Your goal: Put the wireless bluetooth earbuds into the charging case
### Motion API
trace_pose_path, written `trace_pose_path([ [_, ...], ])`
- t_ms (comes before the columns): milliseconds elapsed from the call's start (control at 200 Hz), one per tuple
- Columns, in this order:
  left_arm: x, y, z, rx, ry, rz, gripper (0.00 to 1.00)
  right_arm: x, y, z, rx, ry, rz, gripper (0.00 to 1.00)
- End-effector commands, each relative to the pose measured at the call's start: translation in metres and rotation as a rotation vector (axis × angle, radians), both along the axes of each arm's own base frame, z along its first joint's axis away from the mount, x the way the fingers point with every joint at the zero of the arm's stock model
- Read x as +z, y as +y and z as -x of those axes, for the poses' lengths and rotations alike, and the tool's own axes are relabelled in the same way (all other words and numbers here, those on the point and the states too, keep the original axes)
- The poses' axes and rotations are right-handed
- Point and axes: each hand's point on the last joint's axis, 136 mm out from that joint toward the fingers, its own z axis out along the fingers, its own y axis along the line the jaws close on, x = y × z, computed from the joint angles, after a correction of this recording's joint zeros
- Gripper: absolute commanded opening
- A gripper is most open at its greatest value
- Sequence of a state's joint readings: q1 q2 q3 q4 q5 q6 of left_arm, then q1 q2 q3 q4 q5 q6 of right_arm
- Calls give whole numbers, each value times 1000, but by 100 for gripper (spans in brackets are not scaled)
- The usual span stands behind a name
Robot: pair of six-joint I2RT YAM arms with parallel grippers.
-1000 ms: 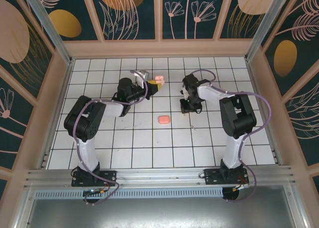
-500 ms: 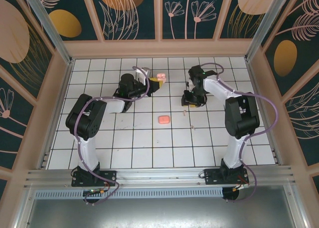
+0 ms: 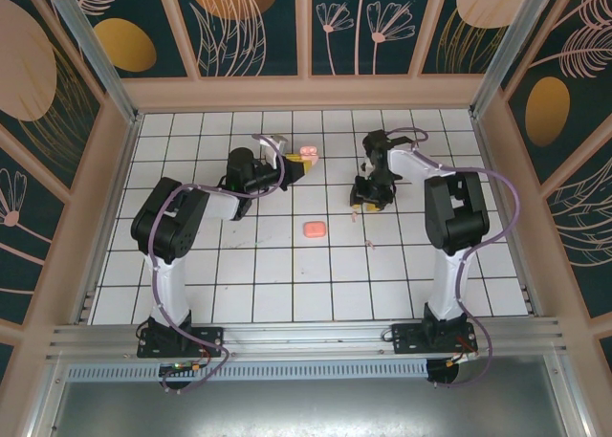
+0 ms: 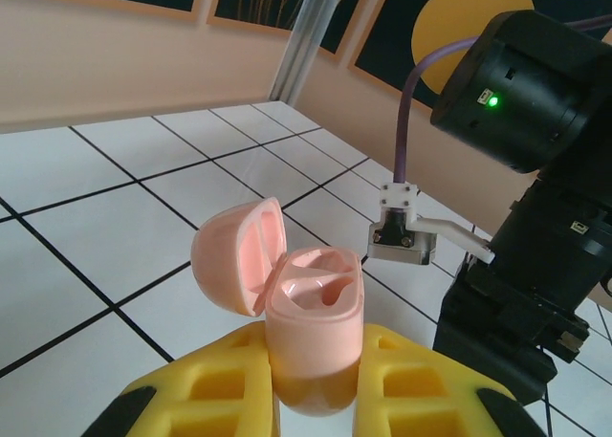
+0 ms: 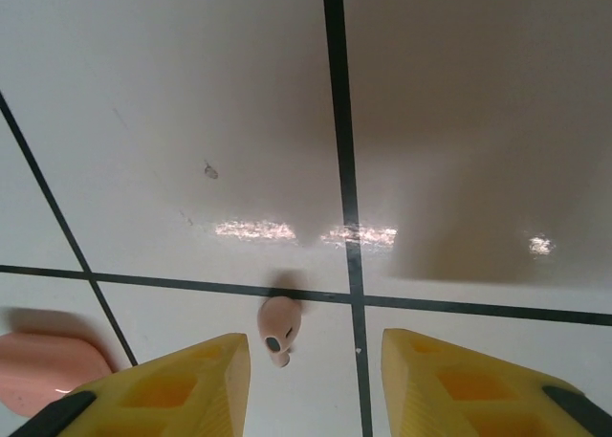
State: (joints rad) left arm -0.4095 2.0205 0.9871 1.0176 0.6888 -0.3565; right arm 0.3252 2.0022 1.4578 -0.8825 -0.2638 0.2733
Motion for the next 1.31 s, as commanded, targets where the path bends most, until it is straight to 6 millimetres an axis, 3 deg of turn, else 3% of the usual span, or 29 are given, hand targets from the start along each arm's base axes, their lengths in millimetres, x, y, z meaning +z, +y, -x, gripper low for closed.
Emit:
trace_pose_path([
  [0,16,0,6,-30,-61,14,15,0,7,7,-10,41,-1,40],
  [165,20,2,5,-23,-70,11,14,-7,12,15,2,66,9,37],
  [190,12,4,9,-21,-51,2,15,-8,13,16,3,69,11,36],
  [290,11,5,11,-18,-47,-1,15,-12,13,18,3,78,19,34],
  [771,9,5,9,-15,-46,-17,15,-24,23,16,9,87,-1,25],
  [971,9,5,9,-16,-47,-21,15,-32,20,13,10,82,15,26],
  [1181,10,4,9,-21,-55,-32,15,-27,19,3,11,30,23,21],
  [1301,14,3,11,-34,-82,-27,15,-10,20,-11,2,-56,-5,18],
])
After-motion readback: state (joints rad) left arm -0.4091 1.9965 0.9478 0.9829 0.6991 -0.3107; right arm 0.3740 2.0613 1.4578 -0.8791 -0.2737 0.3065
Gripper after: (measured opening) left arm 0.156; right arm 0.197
